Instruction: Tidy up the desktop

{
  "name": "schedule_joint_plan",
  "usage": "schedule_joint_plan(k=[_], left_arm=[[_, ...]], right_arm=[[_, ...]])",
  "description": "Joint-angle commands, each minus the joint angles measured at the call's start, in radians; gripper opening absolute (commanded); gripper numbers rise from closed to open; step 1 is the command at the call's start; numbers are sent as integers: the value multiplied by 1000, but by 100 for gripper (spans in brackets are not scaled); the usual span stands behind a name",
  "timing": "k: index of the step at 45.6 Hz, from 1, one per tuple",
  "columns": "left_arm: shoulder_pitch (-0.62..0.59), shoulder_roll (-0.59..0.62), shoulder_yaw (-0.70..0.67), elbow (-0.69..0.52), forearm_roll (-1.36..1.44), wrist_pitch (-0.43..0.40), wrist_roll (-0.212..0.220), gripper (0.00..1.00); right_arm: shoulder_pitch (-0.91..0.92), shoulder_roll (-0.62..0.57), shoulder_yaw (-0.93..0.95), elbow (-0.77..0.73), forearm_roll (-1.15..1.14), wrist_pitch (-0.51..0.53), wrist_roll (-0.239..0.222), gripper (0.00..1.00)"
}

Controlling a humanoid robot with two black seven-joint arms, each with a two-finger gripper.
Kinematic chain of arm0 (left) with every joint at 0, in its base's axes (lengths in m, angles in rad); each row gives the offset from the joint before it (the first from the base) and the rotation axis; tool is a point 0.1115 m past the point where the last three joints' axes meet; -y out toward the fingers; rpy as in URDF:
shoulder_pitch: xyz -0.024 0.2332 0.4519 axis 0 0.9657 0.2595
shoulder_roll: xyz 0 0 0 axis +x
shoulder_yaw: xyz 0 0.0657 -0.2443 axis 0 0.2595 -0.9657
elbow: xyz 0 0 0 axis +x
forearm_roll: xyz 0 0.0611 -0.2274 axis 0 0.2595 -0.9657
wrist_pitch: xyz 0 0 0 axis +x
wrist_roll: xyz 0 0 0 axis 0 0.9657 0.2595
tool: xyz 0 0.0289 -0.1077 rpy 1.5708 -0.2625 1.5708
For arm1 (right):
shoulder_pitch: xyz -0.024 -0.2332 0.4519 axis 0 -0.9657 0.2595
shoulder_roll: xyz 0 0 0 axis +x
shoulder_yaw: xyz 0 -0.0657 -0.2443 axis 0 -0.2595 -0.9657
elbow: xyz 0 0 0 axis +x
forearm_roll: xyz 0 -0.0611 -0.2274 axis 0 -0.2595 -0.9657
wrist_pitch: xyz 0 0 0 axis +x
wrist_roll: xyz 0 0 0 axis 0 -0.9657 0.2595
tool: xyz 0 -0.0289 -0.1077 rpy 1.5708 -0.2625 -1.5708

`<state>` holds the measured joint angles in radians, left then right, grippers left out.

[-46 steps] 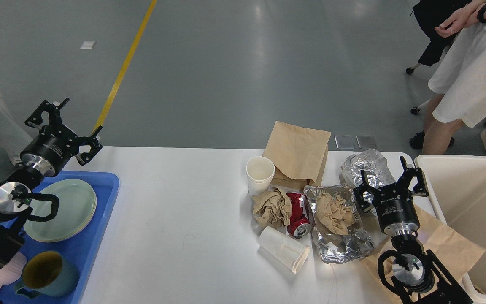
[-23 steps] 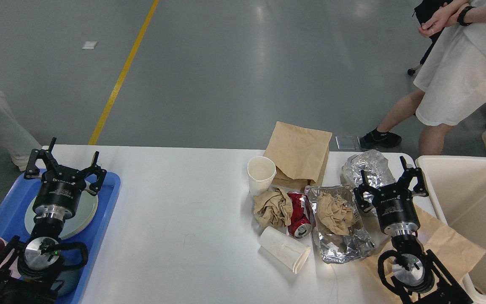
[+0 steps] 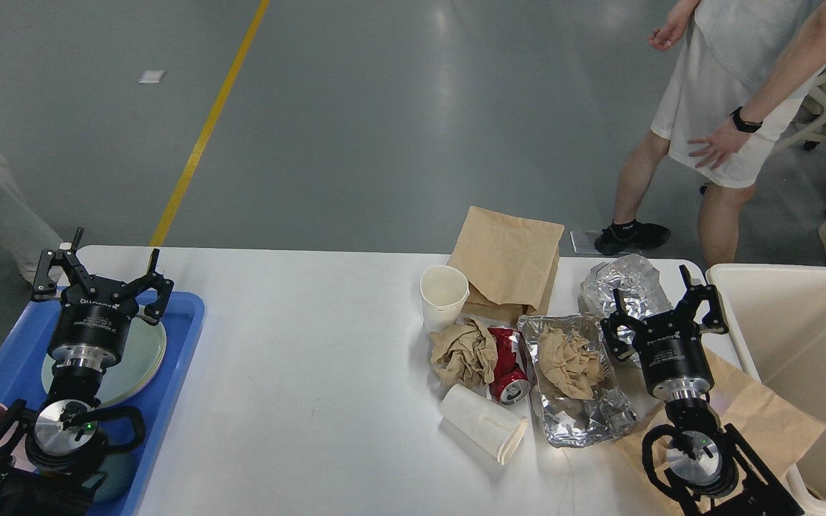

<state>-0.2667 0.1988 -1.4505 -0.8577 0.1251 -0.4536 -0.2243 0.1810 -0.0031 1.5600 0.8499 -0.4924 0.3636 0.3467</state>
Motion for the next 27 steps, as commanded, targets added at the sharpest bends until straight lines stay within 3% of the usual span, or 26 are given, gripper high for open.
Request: schedule_joint_plan(k=[1,16,22,27], left_arm=[[0,-6,-2,0,-2,-4,-3,96],[-52,-7,15,3,1,-7,-3,96],[-42,-35,19,68,-1,-10,-4,96],[-37,-67,13,89,7,-86,-7,97]], right_arm=[[0,0,0,0,0,0,0,100],[0,0,0,0,0,0,0,100],[0,0,0,0,0,0,0,100],[0,0,0,0,0,0,0,100]])
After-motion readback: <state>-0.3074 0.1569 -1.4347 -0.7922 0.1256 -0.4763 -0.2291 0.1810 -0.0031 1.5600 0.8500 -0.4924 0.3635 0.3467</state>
